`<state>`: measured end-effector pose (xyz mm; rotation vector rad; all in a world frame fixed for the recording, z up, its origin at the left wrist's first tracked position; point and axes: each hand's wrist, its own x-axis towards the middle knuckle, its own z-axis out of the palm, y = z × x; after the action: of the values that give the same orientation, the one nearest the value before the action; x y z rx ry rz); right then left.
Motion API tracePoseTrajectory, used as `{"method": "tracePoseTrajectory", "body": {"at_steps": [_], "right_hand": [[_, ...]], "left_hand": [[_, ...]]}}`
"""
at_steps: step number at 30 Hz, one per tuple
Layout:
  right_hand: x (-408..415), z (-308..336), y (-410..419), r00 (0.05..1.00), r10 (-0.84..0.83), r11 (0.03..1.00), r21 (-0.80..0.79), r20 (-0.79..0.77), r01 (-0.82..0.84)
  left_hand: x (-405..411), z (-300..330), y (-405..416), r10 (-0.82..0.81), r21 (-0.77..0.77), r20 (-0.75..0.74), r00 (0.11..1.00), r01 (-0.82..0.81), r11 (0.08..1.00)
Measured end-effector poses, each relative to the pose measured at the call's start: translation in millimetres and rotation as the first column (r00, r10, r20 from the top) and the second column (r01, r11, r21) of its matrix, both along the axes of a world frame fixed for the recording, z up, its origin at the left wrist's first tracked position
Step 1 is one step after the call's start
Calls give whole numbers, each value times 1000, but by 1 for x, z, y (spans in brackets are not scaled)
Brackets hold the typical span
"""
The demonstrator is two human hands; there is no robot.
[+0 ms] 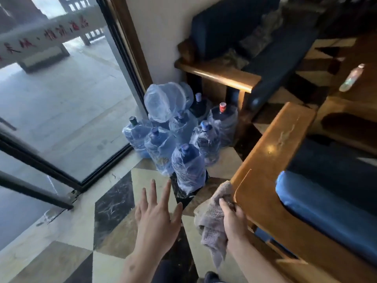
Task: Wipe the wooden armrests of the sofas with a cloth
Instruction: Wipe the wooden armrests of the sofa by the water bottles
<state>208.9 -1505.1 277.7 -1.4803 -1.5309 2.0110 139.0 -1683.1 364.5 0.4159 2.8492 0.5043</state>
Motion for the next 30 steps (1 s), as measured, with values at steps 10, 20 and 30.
{"method": "tracePoseTrajectory", "body": {"at_steps": [10, 20, 30], "right_hand": [[-144, -30, 60, 883, -449, 892, 16, 140, 451], [-208, -6, 111, 584, -794, 593, 2, 169, 805], [-223, -44, 217, 443, -869, 469, 82, 222, 879]], "left_hand": [[-235, -38, 128, -497, 50, 105, 862, 494, 868], [-355, -66, 287, -875, 22, 172, 453, 886, 463], [-351, -92, 413, -939, -55, 230, 255, 967, 249]]}}
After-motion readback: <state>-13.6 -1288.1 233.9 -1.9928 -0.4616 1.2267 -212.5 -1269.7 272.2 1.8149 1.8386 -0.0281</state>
